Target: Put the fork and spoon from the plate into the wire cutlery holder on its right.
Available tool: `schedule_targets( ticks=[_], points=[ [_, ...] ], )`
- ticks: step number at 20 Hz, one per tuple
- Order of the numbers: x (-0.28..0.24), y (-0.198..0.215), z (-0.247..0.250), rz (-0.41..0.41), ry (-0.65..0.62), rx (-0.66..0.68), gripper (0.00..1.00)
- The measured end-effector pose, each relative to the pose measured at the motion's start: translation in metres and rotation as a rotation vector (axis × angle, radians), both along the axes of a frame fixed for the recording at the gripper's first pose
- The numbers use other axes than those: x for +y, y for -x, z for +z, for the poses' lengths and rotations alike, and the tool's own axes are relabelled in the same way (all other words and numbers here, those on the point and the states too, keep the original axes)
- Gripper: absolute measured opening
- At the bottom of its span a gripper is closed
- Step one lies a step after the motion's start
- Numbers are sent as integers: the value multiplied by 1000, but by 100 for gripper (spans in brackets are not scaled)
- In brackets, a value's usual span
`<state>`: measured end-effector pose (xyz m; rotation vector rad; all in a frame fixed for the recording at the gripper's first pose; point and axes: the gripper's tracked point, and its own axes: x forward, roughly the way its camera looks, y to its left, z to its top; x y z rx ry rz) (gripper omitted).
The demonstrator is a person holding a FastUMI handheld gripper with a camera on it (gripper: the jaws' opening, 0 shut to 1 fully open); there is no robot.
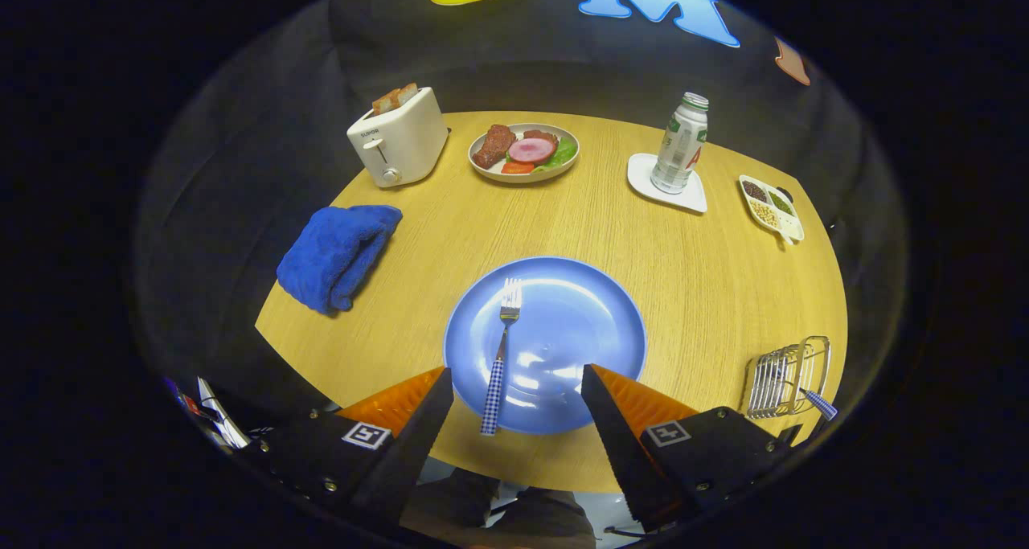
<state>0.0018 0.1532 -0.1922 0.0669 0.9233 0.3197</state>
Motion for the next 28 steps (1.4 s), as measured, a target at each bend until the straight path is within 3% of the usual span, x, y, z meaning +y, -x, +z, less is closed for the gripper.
schedule_targets(
  ticks=[10,14,15,16,17,19,22,23,28],
  points=[
    [7,-10,-51,1,67,125,99],
    [13,-5,-70,22,71,204,85],
    [15,-4,-75,32,73,226,74],
    [13,0,-80,38,85,257,73],
    [15,3,-83,42,83,291,53],
    [13,3,-89,40,88,321,46],
    [11,4,-91,51,67,359,46],
    [13,7,-92,66,53,372,6],
    [-2,9,-85,119,84,380,6]
  ],
)
